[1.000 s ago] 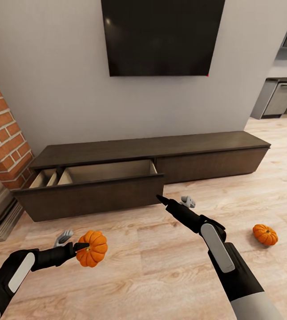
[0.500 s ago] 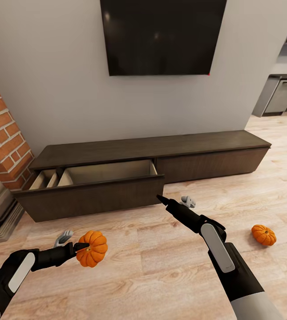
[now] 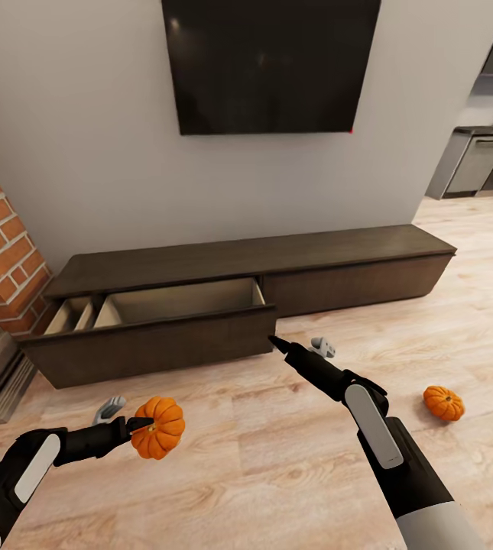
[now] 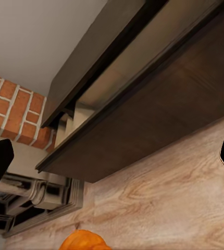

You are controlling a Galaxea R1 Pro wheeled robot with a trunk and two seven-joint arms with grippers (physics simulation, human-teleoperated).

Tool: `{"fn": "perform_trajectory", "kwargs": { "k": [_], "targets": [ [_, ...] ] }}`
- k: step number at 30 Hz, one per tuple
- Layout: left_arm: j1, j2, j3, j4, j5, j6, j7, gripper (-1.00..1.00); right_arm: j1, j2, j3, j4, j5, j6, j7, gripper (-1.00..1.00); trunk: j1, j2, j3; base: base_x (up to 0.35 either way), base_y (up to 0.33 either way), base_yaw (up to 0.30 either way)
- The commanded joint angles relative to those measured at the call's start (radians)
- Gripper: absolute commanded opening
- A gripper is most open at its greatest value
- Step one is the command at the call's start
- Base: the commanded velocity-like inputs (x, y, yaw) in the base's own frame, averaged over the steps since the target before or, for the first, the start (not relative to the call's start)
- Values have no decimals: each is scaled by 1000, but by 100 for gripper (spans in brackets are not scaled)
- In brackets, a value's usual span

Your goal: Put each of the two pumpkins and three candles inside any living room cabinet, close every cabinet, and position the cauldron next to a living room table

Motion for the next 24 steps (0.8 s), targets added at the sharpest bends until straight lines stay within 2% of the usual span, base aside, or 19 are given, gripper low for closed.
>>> {"fn": "perform_trajectory", "kwargs": {
  "k": [1, 7, 24],
  "targets": [
    [0, 0, 2, 0, 0, 6, -2, -100, -1, 0, 0, 1, 0, 3, 2, 100, -4, 7, 2, 0, 0, -249],
    [0, 1, 2, 0, 0, 6, -3, -100, -1, 0, -4, 2, 0, 3, 3, 100, -27, 49, 21, 0, 0, -272],
    [0, 1, 2, 0, 0, 6, -4, -100, -1, 0, -5, 15, -1, 3, 3, 100, -31, 56, 26, 0, 0, -280]
  ]
}}
